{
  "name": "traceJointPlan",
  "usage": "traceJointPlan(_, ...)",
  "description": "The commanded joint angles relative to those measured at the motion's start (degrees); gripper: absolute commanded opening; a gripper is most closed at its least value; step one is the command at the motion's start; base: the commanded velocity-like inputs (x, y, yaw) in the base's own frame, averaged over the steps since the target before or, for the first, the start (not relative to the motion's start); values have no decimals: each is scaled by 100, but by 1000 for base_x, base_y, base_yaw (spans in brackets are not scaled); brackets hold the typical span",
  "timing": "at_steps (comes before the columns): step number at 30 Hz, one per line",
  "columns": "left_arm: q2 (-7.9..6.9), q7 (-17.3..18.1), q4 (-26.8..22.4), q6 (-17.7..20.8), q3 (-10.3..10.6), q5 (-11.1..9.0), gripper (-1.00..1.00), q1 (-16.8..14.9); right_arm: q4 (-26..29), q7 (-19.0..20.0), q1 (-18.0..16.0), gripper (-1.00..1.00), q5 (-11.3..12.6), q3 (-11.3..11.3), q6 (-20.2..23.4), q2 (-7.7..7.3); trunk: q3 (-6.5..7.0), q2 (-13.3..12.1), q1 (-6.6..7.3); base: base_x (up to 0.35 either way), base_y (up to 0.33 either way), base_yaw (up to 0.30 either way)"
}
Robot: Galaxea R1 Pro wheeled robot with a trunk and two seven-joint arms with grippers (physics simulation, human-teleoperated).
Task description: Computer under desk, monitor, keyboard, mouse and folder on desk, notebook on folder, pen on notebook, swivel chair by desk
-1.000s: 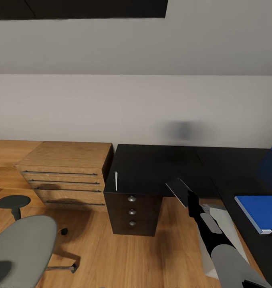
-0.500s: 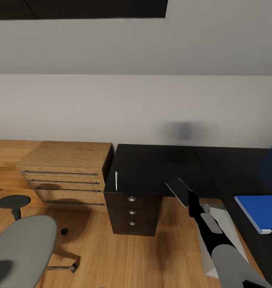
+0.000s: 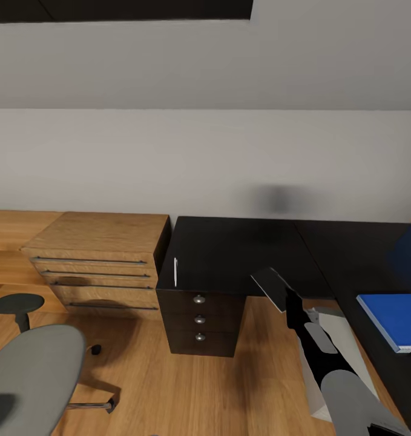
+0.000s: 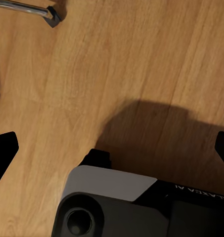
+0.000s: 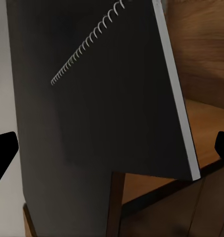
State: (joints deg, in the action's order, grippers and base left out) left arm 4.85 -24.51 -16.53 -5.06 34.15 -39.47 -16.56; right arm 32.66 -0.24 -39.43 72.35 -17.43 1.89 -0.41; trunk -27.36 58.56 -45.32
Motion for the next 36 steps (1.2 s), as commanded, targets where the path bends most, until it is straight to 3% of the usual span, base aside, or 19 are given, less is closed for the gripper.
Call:
traceJointPlan(1, -2, -28, 0, -30, 47, -61, 100, -5, 4, -2, -3, 100, 45, -15, 21, 0, -24, 45, -23, 0, 0, 0)
traceJointPlan(36, -2, -28, 0, -30, 47, -61, 100, -5, -14, -2, -3, 100, 34, -8, 52, -12, -634, 1409, -770, 0, 0, 0)
